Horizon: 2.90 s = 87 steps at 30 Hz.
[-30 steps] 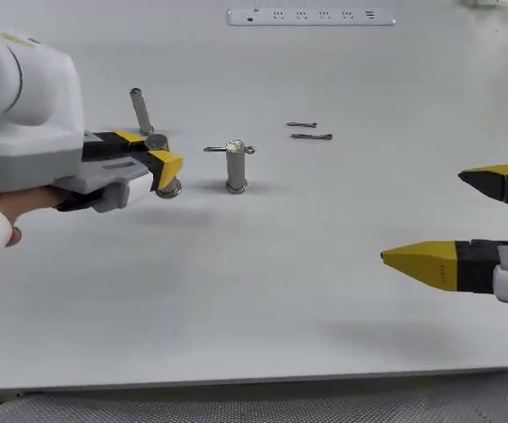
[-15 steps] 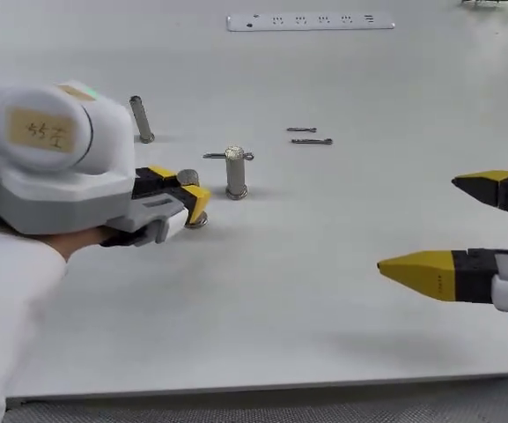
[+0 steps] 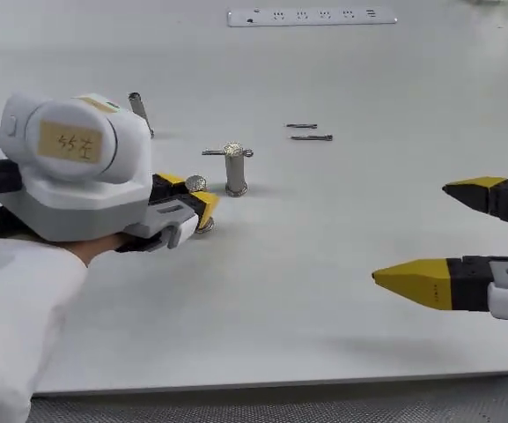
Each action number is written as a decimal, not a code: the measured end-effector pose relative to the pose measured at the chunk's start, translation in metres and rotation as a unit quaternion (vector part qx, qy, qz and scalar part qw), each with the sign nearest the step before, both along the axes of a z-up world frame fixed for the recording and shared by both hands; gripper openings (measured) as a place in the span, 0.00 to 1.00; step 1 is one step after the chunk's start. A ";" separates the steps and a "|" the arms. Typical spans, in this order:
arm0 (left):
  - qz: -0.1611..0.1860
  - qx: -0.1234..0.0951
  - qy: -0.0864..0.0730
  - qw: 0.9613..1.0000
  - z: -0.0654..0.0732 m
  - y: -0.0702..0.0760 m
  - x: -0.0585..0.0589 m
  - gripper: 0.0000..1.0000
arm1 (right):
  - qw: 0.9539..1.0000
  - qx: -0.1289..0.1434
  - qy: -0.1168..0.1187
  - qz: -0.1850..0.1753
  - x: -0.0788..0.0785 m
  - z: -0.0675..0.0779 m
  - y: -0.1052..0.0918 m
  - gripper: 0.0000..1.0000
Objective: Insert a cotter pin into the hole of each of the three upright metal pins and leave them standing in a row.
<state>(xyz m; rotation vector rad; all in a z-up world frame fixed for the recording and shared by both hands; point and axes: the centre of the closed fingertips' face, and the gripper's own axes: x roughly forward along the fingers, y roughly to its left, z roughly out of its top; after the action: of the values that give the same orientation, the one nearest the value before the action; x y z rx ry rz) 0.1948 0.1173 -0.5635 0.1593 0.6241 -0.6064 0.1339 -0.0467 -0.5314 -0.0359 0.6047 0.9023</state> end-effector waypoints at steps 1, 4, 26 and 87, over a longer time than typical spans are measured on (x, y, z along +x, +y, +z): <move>0.001 -0.003 0.000 1.000 0.000 0.000 0.000 0.10 | 1.000 0.001 0.002 0.001 0.000 -0.001 0.000 0.87; 0.001 -0.001 0.001 1.000 -0.003 0.000 0.000 0.10 | 1.000 -0.002 0.003 0.002 0.000 -0.002 0.000 0.87; 0.022 -0.019 -0.003 1.000 -0.007 -0.001 -0.003 0.11 | 1.000 -0.002 0.003 0.002 0.000 -0.003 -0.002 0.88; -0.114 -0.095 0.022 0.989 0.026 0.022 -0.074 0.99 | 0.987 -0.137 -0.025 0.081 0.057 0.019 -0.010 0.70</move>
<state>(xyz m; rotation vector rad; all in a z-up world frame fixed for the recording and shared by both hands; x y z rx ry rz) 0.1205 0.1394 -0.5375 0.0392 0.5909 -0.8879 0.1904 -0.0570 -0.5124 -0.3579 0.6820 0.9665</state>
